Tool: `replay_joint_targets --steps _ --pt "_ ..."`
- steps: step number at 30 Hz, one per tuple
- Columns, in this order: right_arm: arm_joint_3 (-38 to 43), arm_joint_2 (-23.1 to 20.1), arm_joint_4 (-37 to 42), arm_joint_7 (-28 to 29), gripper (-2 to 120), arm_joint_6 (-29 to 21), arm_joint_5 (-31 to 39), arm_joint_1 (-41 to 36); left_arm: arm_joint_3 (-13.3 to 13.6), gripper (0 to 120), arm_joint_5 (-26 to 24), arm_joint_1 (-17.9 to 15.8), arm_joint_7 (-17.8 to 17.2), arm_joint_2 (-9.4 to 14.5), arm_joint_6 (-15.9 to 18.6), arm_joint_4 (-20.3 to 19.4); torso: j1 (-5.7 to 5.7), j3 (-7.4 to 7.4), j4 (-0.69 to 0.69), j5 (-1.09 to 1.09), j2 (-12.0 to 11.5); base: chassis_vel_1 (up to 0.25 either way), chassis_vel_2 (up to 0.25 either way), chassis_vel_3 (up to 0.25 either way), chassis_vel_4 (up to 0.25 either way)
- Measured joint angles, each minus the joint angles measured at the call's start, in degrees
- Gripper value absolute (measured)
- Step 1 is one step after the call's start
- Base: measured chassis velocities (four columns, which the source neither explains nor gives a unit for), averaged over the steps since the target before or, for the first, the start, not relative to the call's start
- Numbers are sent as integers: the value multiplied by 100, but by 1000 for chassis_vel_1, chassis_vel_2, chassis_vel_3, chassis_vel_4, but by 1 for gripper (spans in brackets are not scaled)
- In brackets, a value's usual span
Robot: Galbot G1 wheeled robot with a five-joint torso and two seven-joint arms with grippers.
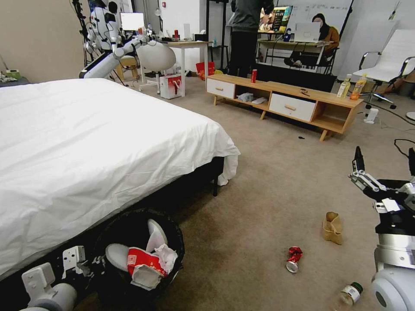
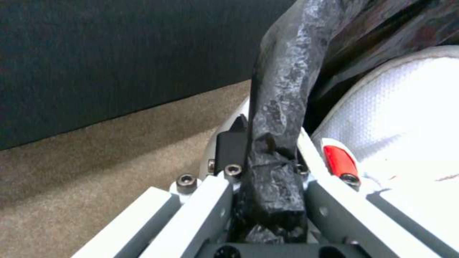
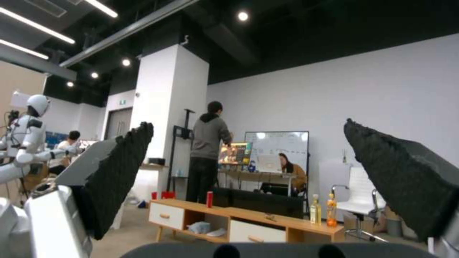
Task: Pick up the trash bin and place the garbage on the floor into it.
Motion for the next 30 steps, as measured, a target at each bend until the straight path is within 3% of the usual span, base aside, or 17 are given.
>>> replay_joint_targets --steps 18,30 --pt "-73 77 -58 -1 100 -13 -52 -16 -8 1 13 25 5 -10 0 1 0 0 -1 0 0 -49 -51 -50 -46" --pt "-451 299 56 92 100 -277 -719 -425 5 1 109 -11 27 -102 0 10 1 0 -2 0 0 -117 -116 -112 -123"
